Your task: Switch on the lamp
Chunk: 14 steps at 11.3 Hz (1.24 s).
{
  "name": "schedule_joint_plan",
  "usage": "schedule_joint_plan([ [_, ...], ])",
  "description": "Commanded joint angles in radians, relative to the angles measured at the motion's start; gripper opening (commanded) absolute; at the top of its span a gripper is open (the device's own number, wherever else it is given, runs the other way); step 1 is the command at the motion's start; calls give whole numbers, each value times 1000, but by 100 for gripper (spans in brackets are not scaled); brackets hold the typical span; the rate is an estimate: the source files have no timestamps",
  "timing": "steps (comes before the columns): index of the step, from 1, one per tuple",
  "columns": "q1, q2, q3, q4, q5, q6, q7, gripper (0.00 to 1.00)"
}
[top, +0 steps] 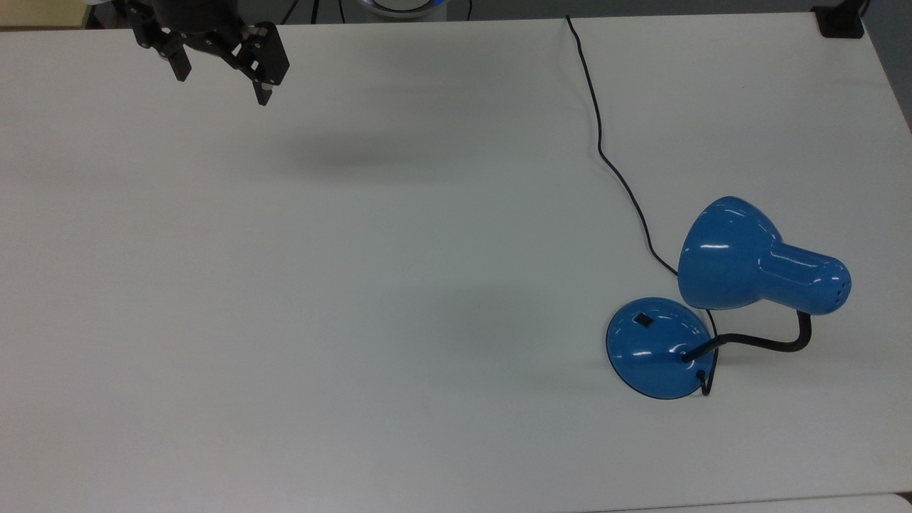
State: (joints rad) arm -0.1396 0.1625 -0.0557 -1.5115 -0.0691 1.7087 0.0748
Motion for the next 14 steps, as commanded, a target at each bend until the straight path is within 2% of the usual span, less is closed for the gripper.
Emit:
schedule_joint_plan([
  [1,5,-15,-3,-9,2,-4,11,100],
  [14,-2,-3,-4,-3,6,11,5,100],
])
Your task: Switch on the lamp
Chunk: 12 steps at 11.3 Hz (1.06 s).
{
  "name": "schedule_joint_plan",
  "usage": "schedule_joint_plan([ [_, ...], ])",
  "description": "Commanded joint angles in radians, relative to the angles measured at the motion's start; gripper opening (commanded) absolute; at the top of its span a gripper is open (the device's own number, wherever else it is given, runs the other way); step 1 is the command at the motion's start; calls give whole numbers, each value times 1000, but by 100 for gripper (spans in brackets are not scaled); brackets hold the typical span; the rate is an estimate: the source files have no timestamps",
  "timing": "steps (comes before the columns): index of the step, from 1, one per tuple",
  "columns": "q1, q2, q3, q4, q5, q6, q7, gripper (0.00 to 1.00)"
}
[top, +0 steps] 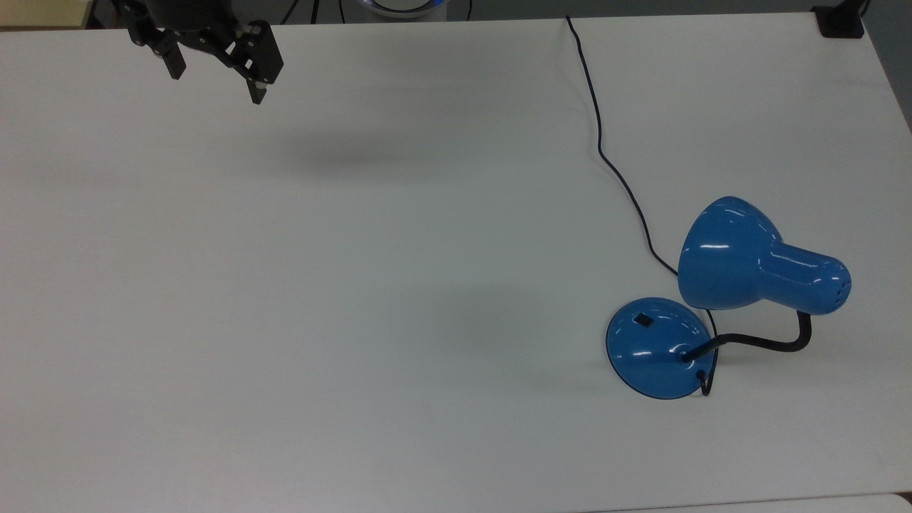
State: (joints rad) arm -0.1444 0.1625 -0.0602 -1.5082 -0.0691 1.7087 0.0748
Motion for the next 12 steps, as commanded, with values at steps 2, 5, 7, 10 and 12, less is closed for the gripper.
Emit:
schedule_joint_plan([
  [2,8,11,10,-4,2,15,5,100],
  [5,64,37,16,-6,-6,23,-42,95],
  [7,95,86,16,23,2,40,-64,48],
  [10,150,91,16,25,47,80,-70,0],
  [12,231,92,16,22,48,129,-187,0],
])
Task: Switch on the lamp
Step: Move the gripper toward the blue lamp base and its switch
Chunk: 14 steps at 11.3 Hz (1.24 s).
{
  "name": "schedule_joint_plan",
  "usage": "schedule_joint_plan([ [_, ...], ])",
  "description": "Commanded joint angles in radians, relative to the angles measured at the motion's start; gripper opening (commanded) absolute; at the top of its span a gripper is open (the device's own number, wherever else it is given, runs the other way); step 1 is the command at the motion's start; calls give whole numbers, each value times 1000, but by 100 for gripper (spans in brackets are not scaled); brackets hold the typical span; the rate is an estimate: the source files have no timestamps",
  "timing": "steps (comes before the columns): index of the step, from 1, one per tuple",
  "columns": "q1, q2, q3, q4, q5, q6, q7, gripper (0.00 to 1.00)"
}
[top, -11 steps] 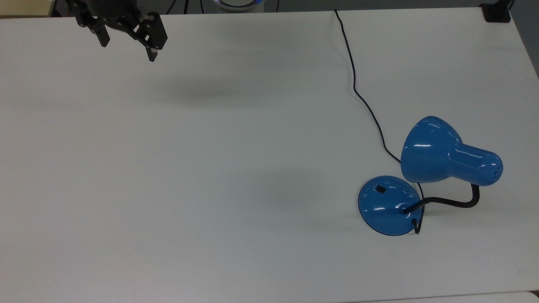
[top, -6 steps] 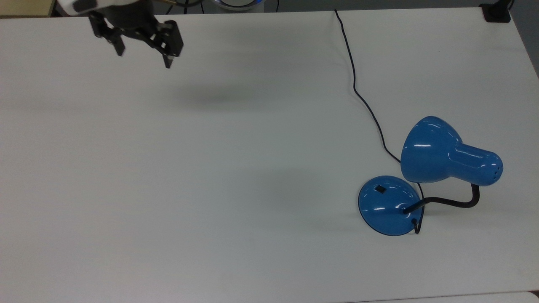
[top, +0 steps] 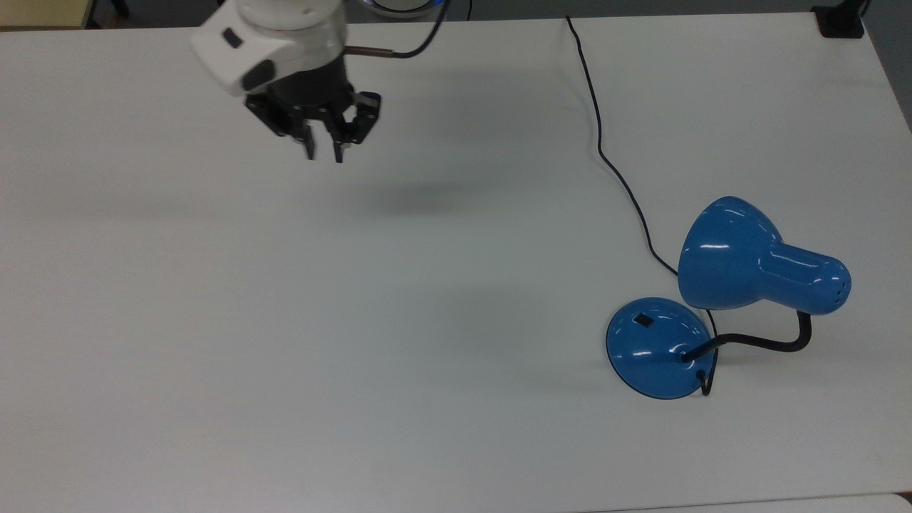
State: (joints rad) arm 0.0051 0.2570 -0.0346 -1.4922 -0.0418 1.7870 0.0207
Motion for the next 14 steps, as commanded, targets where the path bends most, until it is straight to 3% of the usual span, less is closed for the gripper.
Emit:
schedule_joint_plan([
  [1,108,5,-10,4,31,86,-222,0],
  [3,142,45,-10,7,104,150,-293,0],
  [4,177,70,-10,6,126,255,-329,0],
  [10,346,226,-8,-2,134,554,-370,0],
  [12,371,258,-4,3,135,575,-360,0],
  [14,374,300,33,9,125,581,-360,0],
])
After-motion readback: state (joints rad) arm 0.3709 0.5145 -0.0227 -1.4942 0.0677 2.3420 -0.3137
